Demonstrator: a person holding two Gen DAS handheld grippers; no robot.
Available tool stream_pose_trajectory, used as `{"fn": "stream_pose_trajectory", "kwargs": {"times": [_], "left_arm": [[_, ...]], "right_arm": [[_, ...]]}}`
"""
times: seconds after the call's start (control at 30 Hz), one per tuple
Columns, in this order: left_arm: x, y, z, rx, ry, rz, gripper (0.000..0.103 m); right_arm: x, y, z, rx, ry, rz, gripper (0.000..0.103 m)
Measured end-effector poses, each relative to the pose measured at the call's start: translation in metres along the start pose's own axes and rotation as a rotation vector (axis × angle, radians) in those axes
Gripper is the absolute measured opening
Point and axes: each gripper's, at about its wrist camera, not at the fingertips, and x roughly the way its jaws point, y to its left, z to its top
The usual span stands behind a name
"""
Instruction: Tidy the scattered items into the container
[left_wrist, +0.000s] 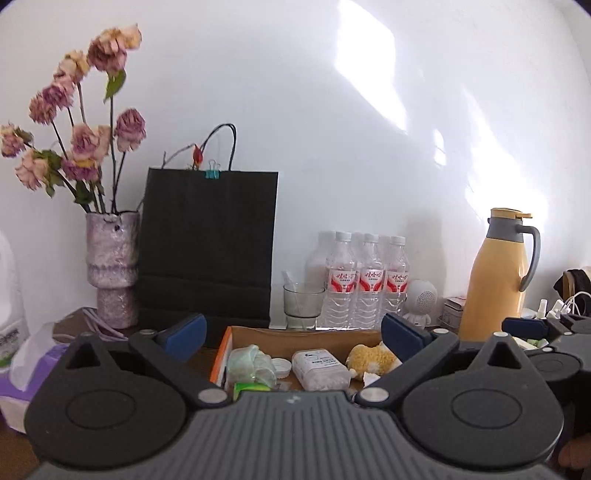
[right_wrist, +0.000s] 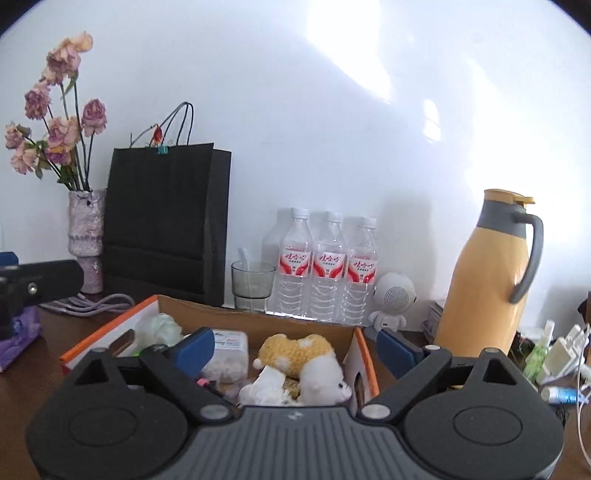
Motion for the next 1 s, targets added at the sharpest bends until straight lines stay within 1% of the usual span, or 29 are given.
{"fn": "stream_pose_trajectory", "kwargs": {"times": [0.07, 0.1, 0.2, 0.23, 0.33, 0.4, 0.5, 0.57, 0.67, 0.8, 0.9, 1.0], "left_arm": [[-0.019, -0.003, -0.002, 0.015, -0.009, 0.008, 0.103], [-0.030, -0.004, -0.003, 0.027, -0.001, 0.014, 0.103], [-0.063, -0.009, -0.013, 0.055, 0.067, 0.037, 0.103], [-0.074, -0.009, -0.019, 0.057, 0.082, 0.035, 0.103], [-0.110, -0.011, -0.041, 0.054, 0.120, 0.022, 0.103], [-0.130, -0.012, -0.057, 0.053, 0.161, 0.022, 0.103], [-0.154, -0.015, -0.078, 0.072, 0.218, 0.033, 0.103], [-0.164, -0.018, -0.087, 0.072, 0.247, 0.031, 0.103], [-0.162, -0.020, -0.097, 0.069, 0.297, 0.002, 0.103], [-0.139, -0.014, -0.105, 0.041, 0.372, 0.034, 0.103], [-0.113, -0.008, -0.111, 0.033, 0.455, 0.057, 0.103], [-0.091, 0.000, -0.116, 0.027, 0.499, 0.077, 0.103]], "right_arm": [[-0.017, 0.003, -0.003, 0.039, -0.005, 0.002, 0.095], [-0.027, 0.006, -0.005, 0.051, -0.008, -0.001, 0.095], [-0.062, 0.010, -0.019, 0.073, -0.009, 0.003, 0.098], [-0.073, 0.010, -0.027, 0.085, 0.000, 0.005, 0.102], [-0.105, 0.010, -0.051, 0.107, 0.057, 0.025, 0.103], [-0.130, 0.007, -0.067, 0.113, 0.072, 0.044, 0.103], [-0.166, 0.002, -0.092, 0.135, 0.109, 0.054, 0.103], [-0.179, 0.000, -0.104, 0.137, 0.148, 0.076, 0.103], [-0.181, 0.000, -0.115, 0.143, 0.222, 0.073, 0.103], [-0.164, 0.008, -0.122, 0.132, 0.269, 0.076, 0.103], [-0.144, 0.019, -0.122, 0.099, 0.289, 0.089, 0.103], [-0.121, 0.027, -0.123, 0.081, 0.312, 0.087, 0.103]]}}
